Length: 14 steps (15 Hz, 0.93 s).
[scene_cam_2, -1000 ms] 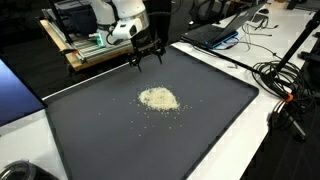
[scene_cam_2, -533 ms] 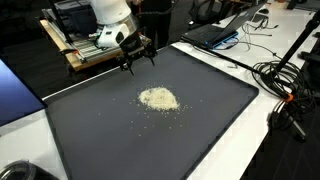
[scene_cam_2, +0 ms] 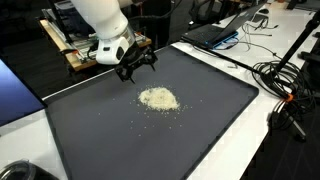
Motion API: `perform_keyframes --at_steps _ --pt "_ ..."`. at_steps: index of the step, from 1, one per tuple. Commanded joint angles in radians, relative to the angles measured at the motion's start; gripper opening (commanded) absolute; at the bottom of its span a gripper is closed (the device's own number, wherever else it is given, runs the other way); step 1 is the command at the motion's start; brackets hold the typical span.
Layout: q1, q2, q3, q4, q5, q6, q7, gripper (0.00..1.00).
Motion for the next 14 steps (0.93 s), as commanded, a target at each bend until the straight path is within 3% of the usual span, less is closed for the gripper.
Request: perform_keyframes --at_steps 1,6,14 --pt "-0.010 0.136 0.003 0.217 -0.068 -0.126 -0.021 1.00" --pt "-0.004 0.282 0.016 0.465 -0.208 -0.197 -0.085 1.00" --pt "0.010 0.429 0.107 0.750 -0.305 -0.246 -0.351 1.00"
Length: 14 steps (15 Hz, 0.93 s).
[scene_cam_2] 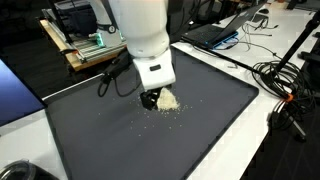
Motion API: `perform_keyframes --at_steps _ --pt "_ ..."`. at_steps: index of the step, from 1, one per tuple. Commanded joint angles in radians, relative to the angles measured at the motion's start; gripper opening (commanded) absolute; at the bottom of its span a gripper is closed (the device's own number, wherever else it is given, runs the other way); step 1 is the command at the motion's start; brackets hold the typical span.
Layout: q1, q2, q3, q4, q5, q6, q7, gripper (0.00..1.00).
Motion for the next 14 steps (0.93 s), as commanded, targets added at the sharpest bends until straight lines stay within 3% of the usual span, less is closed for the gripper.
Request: perform_keyframes --at_steps 1,11,14 --pt "0.015 0.079 0.035 0.160 -0.065 -0.095 -0.113 1.00" --pt "0.173 0.149 0.035 0.306 -0.259 -0.288 -0.352 1.00" --pt "0.237 0.152 0.015 0.303 -0.337 -0.274 -0.328 1.00"
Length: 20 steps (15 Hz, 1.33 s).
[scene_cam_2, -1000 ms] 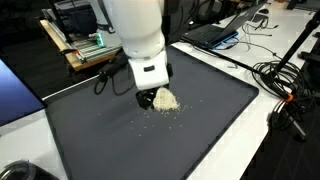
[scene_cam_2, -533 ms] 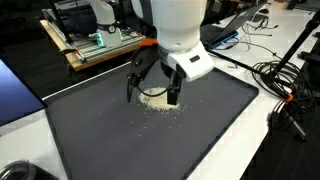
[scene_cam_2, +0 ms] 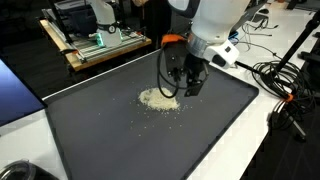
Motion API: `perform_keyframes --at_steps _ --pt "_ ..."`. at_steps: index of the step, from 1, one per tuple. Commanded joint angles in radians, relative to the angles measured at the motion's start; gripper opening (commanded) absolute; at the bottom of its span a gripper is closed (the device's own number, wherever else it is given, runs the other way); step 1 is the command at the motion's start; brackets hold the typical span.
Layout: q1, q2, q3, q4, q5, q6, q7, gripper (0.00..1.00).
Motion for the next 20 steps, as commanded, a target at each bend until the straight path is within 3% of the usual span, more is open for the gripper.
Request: perform_keyframes --at_steps 1,6,12,17,20 --pt "0.067 0.025 -0.026 0.047 -0.084 -0.019 0.017 1.00" --pt "0.158 0.006 -0.072 0.011 -0.144 -0.039 0.295 1.00" --pt "0.208 -0.041 -0.085 -0.078 -0.183 -0.019 0.641 1.00" --pt "0.231 -0.111 -0.097 -0.209 -0.189 0.013 0.869 1.00" --pt "0.240 -0.188 -0.106 -0.337 -0.192 0.094 1.013 1.00"
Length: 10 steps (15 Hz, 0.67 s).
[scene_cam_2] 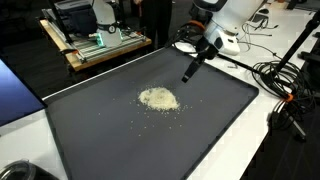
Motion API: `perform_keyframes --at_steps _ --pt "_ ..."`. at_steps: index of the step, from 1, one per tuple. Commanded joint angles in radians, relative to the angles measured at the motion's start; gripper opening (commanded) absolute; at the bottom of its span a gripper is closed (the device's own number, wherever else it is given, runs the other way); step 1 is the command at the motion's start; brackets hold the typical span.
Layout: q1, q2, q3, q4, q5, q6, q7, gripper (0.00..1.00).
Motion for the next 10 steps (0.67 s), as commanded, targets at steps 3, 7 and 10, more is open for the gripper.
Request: perform_keyframes --at_steps 3,7,10 --pt "0.023 -0.200 -0.028 -0.314 -0.024 0.186 0.234 1.00" --pt "0.029 -0.318 -0.040 -0.495 -0.041 0.305 0.332 1.00" --pt "0.026 -0.413 -0.044 -0.638 -0.061 0.394 0.379 1.00"
